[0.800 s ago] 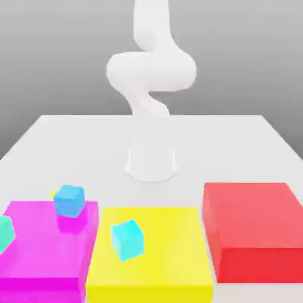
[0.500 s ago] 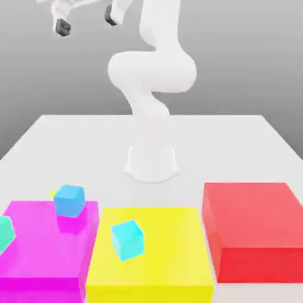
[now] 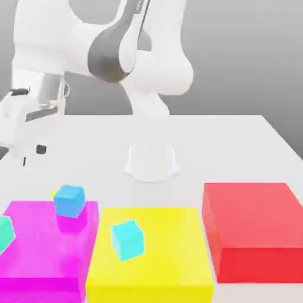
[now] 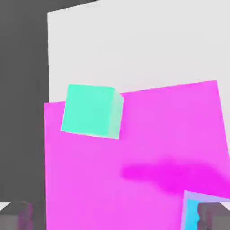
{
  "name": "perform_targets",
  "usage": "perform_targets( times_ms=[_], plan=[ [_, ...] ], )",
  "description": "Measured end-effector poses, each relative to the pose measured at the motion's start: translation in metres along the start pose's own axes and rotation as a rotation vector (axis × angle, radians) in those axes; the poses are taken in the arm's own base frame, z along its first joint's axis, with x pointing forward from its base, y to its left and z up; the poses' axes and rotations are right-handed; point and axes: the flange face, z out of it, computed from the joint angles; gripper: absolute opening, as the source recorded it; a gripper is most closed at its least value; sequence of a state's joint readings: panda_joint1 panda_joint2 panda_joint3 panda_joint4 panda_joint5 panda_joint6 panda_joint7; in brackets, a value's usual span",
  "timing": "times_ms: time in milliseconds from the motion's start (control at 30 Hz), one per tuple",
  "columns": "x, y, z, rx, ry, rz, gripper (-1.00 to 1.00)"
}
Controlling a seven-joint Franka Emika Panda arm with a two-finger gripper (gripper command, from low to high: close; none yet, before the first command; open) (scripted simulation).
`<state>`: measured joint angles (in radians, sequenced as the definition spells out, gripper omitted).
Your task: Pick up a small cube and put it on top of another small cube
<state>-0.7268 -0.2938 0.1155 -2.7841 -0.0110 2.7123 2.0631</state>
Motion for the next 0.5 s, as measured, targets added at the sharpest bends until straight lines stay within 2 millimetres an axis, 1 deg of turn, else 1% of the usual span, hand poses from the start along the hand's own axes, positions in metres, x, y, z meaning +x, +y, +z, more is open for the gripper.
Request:
perform_targets(
  times_ms=[167, 300, 333, 400, 500],
  plan=[
    [0.06, 0.022, 0.054, -0.087, 0.066, 0.355, 0.0],
    [0.104, 0.05, 0.088, -0.152, 0.122, 0.64, 0.0],
    [0.112, 0.056, 0.095, -0.164, 0.133, 0.697, 0.0],
    [0.118, 0.06, 0.104, -0.171, 0.143, 0.741, 0.0],
    [0.12, 0.061, 0.117, -0.17, 0.147, 0.757, 0.0]
  ],
)
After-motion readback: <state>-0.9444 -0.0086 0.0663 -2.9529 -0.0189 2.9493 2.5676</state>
